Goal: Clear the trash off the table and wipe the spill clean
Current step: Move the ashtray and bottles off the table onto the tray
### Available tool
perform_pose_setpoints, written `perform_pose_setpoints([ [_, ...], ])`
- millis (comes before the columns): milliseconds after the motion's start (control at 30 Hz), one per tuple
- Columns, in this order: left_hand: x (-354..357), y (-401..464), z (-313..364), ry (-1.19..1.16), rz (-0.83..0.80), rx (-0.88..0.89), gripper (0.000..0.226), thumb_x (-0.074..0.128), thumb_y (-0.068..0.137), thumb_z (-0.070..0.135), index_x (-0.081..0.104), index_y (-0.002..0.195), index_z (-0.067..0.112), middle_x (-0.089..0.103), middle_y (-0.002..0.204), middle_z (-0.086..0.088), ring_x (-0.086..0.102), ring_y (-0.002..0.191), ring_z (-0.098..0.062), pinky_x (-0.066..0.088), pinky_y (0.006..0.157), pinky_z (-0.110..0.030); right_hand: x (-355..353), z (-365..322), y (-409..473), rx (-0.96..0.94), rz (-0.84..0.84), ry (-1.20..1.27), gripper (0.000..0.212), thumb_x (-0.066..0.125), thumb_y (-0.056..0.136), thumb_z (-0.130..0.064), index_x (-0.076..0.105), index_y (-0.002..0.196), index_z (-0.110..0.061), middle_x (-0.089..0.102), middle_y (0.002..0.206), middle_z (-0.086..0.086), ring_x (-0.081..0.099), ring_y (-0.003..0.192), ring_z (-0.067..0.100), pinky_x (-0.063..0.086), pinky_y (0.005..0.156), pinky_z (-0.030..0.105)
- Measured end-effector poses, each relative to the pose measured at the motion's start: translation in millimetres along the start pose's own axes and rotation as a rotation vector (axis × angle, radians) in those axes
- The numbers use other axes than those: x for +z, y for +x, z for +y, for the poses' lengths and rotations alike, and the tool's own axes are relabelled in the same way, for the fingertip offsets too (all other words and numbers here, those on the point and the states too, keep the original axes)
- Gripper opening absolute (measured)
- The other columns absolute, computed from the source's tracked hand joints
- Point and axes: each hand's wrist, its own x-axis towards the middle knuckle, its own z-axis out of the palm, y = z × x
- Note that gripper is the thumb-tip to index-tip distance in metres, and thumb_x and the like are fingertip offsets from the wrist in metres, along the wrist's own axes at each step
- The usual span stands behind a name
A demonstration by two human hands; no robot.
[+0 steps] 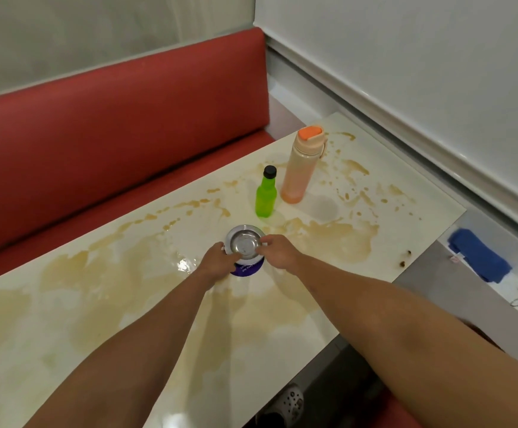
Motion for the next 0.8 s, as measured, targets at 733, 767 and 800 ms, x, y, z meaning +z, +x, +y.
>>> perform_pose_setpoints([
  [733, 27, -8, 30, -0.11, 0.16, 0.139, 0.037, 0.063, 0.092, 0.011, 0.058, 0.127, 0.022, 0.073, 0.091, -0.001, 0.071, 0.08, -0.014, 0.059, 0.073, -0.035, -46, 22, -33, -0.081, 0.253, 0.331, 0.03, 0.061, 0.099, -0.013, 0.057, 0.128, -0.02, 0.063, 0.104, -0.011, 0.061, 0.093, 0.003, 0.043, 0.07, 0.006],
  [767, 34, -7, 33, -0.098, 0.16, 0.139, 0.038, 0.064, 0.091, 0.012, 0.059, 0.127, 0.023, 0.073, 0.089, 0.003, 0.072, 0.084, -0.015, 0.06, 0.079, -0.038, -53, 26, -37, -0.094, 0.254, 0.342, 0.026, 0.06, 0.099, -0.013, 0.055, 0.121, -0.025, 0.061, 0.097, -0.016, 0.059, 0.087, -0.002, 0.042, 0.068, 0.005],
  [800, 41, -6, 37, -0.084, 0.167, 0.142, 0.037, 0.064, 0.091, 0.012, 0.06, 0.126, 0.023, 0.073, 0.086, 0.006, 0.072, 0.086, -0.016, 0.059, 0.081, -0.038, -60, 32, -38, -0.098, 0.253, 0.345, 0.023, 0.06, 0.099, -0.012, 0.054, 0.114, -0.028, 0.06, 0.093, -0.019, 0.058, 0.082, -0.003, 0.042, 0.066, 0.006],
])
